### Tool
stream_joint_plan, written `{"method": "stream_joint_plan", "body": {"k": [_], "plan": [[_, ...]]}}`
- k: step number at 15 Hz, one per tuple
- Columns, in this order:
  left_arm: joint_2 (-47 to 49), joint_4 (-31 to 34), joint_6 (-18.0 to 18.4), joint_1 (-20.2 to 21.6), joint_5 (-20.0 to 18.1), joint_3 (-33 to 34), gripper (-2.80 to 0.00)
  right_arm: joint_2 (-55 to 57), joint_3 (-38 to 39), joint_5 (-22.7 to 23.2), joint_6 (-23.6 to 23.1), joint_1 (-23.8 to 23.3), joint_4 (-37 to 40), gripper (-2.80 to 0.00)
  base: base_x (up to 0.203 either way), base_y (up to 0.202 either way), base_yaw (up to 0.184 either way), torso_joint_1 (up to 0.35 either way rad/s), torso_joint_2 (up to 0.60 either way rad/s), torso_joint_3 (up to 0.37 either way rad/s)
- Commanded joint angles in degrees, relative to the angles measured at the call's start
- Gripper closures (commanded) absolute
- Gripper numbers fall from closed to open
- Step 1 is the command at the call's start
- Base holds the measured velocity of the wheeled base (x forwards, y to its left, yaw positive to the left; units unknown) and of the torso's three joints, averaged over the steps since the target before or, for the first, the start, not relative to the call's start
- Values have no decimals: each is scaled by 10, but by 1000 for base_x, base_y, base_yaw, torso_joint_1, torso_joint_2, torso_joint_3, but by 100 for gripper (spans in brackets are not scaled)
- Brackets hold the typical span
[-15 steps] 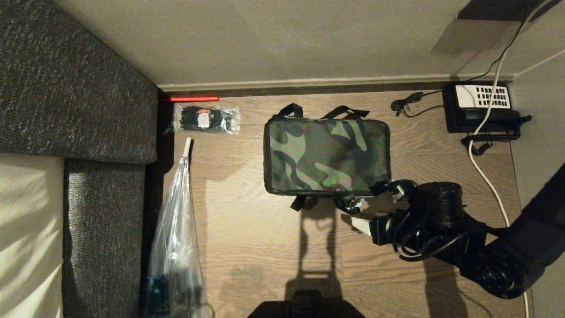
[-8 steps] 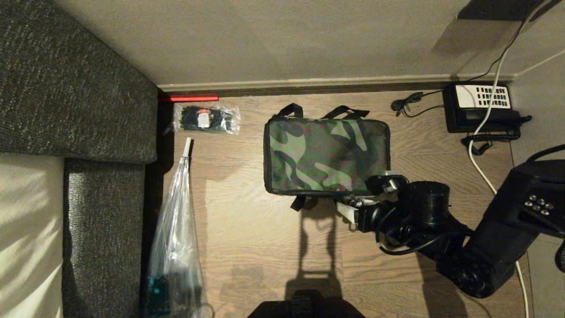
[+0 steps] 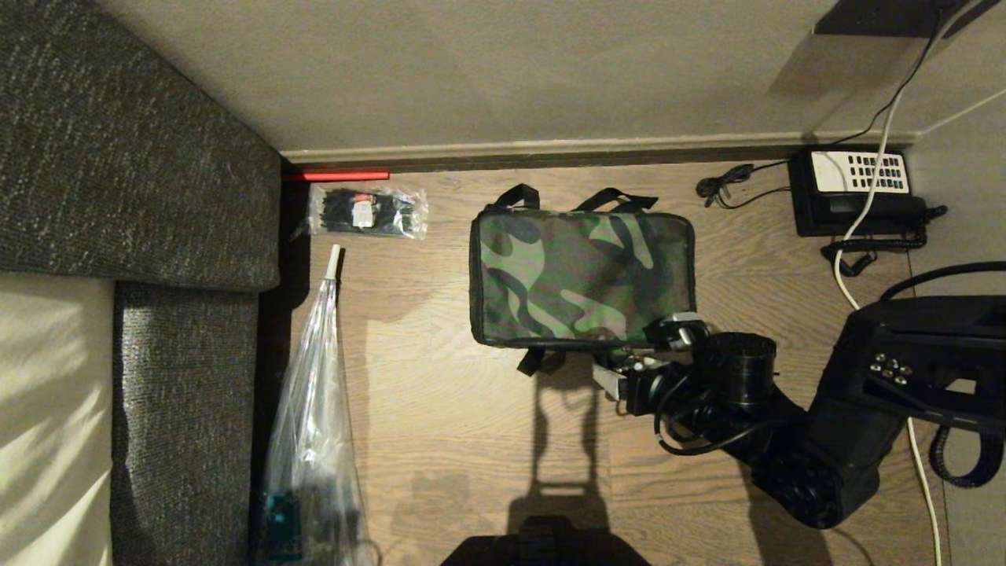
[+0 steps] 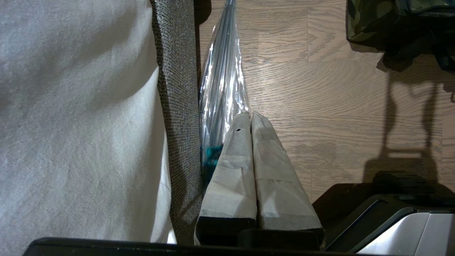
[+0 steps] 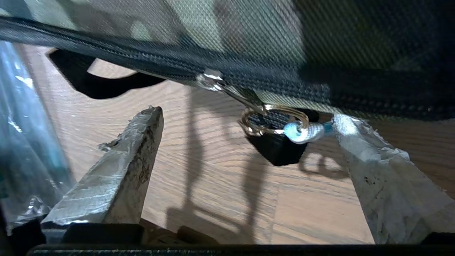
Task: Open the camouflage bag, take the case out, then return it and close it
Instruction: Open the top of the storage box
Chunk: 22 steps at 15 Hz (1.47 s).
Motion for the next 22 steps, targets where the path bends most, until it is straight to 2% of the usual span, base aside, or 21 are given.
{"method": "stream_joint_plan", "body": {"k": [1, 5, 9, 12, 13, 19, 22], "plan": [[0, 0, 1, 0, 0, 0, 0, 1, -1, 0, -8, 0, -4, -280, 0, 0, 0, 0, 0, 0], [0, 0, 0, 0, 0, 0, 0, -9, -2, -3, -15, -9, -11, -280, 0, 0, 0, 0, 0, 0], [0, 0, 1, 0, 0, 0, 0, -14, 0, -2, -51, -28, -16, -280, 0, 0, 0, 0, 0, 0], [0, 0, 0, 0, 0, 0, 0, -10, -1, -2, -52, -29, -22, -280, 0, 0, 0, 0, 0, 0], [0, 0, 1, 0, 0, 0, 0, -8, -2, -2, -51, -29, -22, 0, 0, 0, 0, 0, 0, 0], [0, 0, 1, 0, 0, 0, 0, 0, 1, -1, -54, -28, -21, 0, 0, 0, 0, 0, 0, 0], [0, 0, 1, 0, 0, 0, 0, -9, 7, 1, -73, -29, -17, 0, 0, 0, 0, 0, 0, 0]]}}
